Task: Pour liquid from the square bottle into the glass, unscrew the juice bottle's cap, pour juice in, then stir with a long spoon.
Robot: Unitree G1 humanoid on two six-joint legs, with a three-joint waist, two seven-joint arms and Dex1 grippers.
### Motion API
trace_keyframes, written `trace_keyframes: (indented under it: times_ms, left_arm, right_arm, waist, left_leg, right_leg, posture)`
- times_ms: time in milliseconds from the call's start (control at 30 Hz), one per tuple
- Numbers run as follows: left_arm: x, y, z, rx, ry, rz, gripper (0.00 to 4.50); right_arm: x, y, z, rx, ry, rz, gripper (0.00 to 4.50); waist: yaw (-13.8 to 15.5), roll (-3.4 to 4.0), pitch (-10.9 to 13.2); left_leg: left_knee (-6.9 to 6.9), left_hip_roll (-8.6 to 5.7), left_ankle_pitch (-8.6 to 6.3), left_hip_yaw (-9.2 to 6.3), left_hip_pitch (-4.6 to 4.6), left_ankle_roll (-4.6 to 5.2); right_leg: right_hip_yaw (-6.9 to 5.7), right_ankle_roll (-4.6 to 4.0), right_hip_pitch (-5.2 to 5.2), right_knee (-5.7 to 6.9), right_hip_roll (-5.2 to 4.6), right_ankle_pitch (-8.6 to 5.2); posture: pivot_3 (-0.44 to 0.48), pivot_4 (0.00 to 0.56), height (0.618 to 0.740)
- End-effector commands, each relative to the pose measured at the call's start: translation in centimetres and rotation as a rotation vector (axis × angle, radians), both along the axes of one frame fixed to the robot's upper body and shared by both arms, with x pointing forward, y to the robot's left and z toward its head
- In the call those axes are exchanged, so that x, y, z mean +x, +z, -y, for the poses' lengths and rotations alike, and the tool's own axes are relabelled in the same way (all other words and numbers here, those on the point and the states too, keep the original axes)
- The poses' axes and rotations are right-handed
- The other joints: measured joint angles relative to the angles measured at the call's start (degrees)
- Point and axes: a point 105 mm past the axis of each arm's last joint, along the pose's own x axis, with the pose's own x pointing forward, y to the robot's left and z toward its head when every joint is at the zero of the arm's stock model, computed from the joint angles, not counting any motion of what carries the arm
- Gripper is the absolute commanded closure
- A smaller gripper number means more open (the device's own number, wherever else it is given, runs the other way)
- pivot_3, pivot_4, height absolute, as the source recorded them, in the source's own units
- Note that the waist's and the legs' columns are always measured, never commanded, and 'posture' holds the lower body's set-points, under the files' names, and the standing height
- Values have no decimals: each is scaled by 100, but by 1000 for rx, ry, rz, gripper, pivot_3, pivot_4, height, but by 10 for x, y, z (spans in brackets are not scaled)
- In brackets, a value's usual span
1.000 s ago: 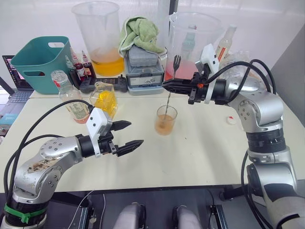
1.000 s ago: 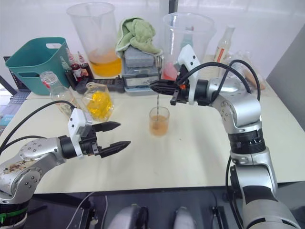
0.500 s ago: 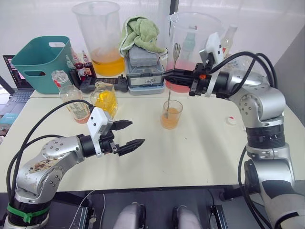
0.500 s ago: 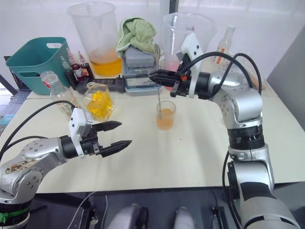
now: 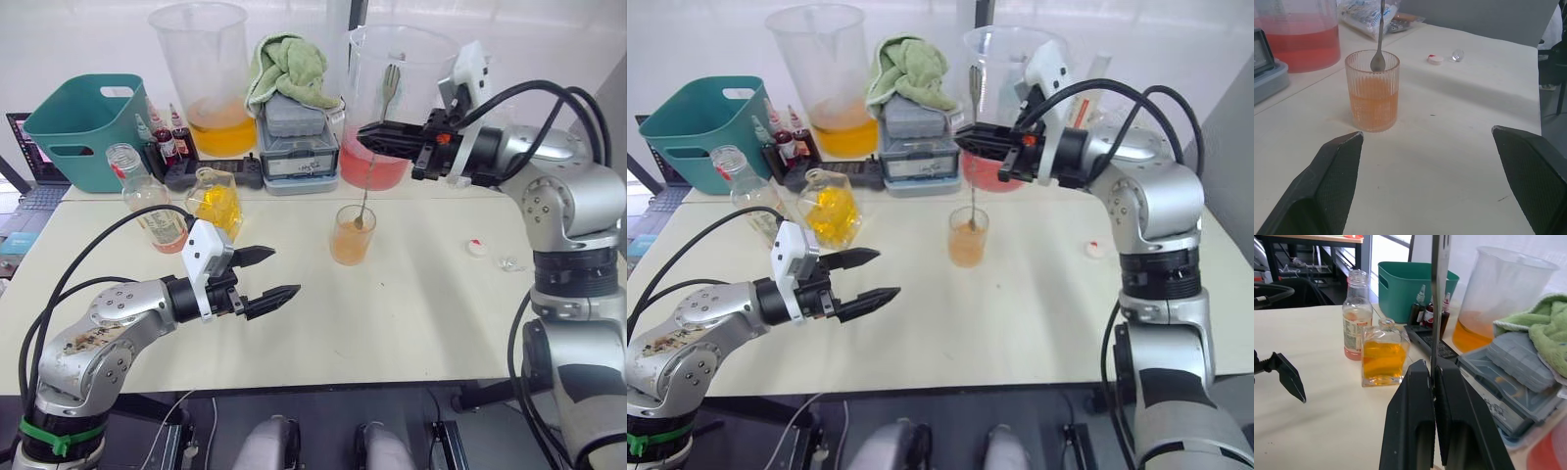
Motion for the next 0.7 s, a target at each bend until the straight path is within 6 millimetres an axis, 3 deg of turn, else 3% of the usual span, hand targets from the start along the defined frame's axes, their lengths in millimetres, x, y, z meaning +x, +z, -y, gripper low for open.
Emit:
trace_keyframes:
  times_ms: [33, 333, 533, 700]
  left_arm:
    - [-1, 8, 4, -7, -20, 52, 48]
    - [0, 10, 7, -19, -31, 60, 48]
    - [1, 9, 8, -25, -40, 57, 48]
    - [2, 10, 11, -44, -61, 69, 48]
  right_arm:
    - [-4, 19, 10, 7, -15, 70, 4500]
    - [-6, 29, 18, 18, -45, 122, 4500]
    - [-13, 50, 23, 155, -30, 94, 4500]
    - [-24, 79, 32, 296, -2, 49, 4500]
  waist:
    - [-3, 0, 0]
    - [5, -1, 0]
    - [3, -1, 1]
    - [5, 0, 1]
  left_leg:
    - [0, 0, 0, 0, 0, 0]
    - [1, 0, 1, 0, 0, 4]
    - [0, 1, 0, 0, -1, 4]
    - [0, 1, 0, -1, -3, 5]
  right_leg:
    - [0, 0, 0, 0, 0, 0]
    - [1, 0, 1, -1, -2, 0]
    - [2, -1, 0, 0, -3, 0]
    - [3, -1, -1, -1, -6, 0]
  posture:
    - [0, 150, 740]
    - [0, 150, 740]
    - [0, 150, 740]
    - [0, 150, 740]
